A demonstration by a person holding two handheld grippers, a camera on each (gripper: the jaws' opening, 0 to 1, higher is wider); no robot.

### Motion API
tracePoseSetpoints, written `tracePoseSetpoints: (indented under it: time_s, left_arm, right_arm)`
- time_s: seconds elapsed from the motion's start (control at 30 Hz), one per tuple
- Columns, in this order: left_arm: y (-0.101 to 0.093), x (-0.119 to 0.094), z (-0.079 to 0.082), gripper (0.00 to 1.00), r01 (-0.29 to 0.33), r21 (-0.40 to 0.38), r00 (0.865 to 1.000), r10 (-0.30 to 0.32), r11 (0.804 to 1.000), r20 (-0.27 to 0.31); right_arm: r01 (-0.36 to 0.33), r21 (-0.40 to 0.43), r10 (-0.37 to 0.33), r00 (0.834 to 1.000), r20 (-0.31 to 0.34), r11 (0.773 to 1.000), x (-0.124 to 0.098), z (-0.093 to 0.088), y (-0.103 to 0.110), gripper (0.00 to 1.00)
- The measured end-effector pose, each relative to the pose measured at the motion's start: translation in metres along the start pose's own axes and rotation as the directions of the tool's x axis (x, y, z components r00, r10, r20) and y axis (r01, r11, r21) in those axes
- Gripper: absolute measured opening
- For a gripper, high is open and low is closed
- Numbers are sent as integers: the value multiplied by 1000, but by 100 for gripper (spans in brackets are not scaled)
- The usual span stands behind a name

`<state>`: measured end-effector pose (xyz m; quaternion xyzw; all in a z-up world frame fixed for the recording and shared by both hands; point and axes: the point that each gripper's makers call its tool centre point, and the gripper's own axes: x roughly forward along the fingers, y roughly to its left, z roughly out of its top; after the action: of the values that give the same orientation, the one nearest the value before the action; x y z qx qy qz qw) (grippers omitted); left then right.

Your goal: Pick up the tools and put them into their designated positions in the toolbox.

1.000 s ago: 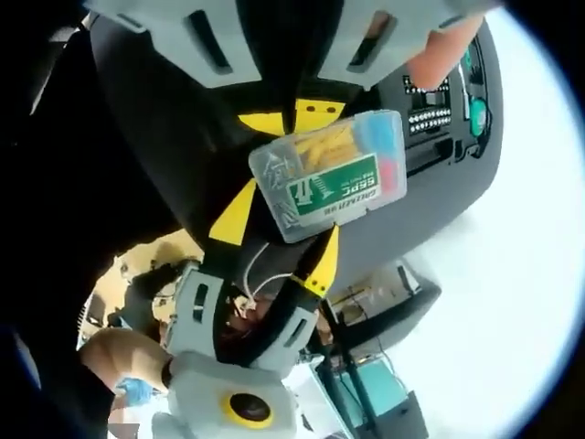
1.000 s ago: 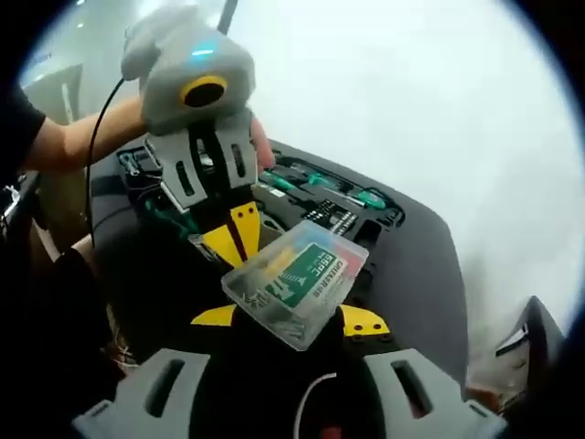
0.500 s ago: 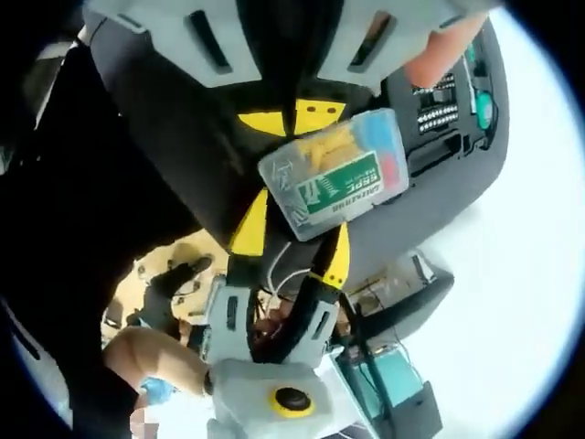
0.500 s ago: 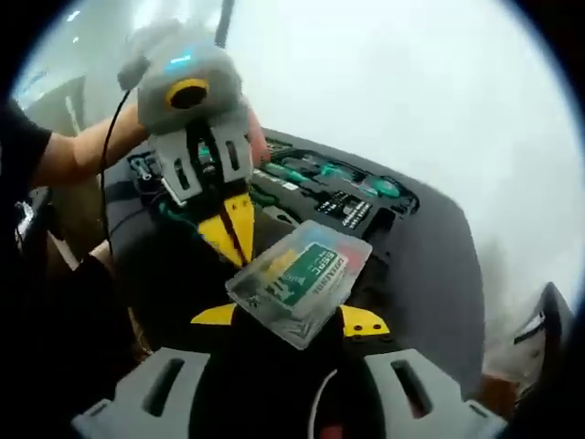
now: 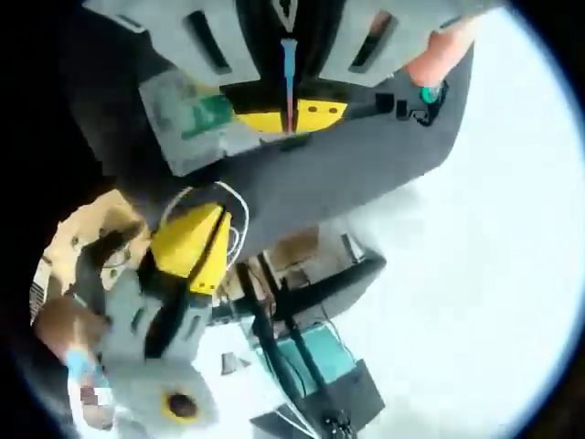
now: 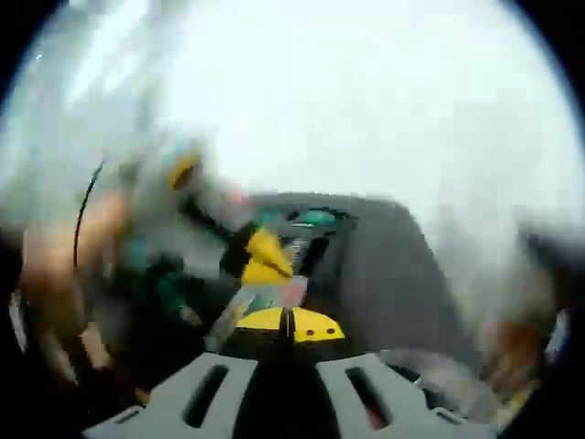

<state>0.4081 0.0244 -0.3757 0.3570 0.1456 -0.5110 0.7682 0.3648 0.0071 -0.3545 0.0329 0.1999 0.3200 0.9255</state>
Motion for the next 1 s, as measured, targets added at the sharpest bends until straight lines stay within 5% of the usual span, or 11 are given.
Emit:
tracePoseSetpoints:
  time_s: [0.03,0.1,0.23,0.33,0.47,0.57,0.7,0.77,0.87,0.9,1.0]
  left_arm:
    - [-1,4,-1,0,10,1,1000,-10,1000,-9]
    - [-2,6,-1,0,24,11,1000,-24,1000,-2]
    - [-16,4,4,0,101,-74,994,-97,992,48]
    - [-16,4,2,0,54,69,998,-55,996,17]
    - [-16,5,-2,0,63,46,997,-62,997,-35]
    - [-18,5,-2,0,67,87,997,-62,994,-55]
    - [-20,7,-2,0,63,99,996,-56,993,-72]
    - [-20,8,-1,0,63,92,994,-55,994,-91]
    - [-21,9,-1,0,52,103,994,-41,993,-102]
    - [-20,9,-1,0,49,95,994,-39,994,-105]
    - [-19,9,-2,0,45,82,994,-37,996,-105]
  right_arm:
    - [46,50,-48,998,31,998,4,0,-5,0]
    - [115,-144,-101,989,105,983,12,-3,-9,0]
    - [123,-165,-116,992,53,979,17,-18,-7,0]
    - [106,-211,-102,994,28,972,19,-17,-4,0]
    - [147,-370,-181,982,-58,917,25,-29,-16,0]
    - [98,-248,-114,992,-49,964,32,-31,-18,0]
    - [127,-382,-149,988,-28,915,31,-27,-15,0]
    - [162,-520,-206,978,-28,839,30,-26,-14,0]
    - [213,-725,-296,955,13,655,27,-20,-7,0]
    - [211,-744,-306,952,9,635,27,-20,-6,0]
    - [187,-692,-288,957,-32,697,30,-25,-8,0]
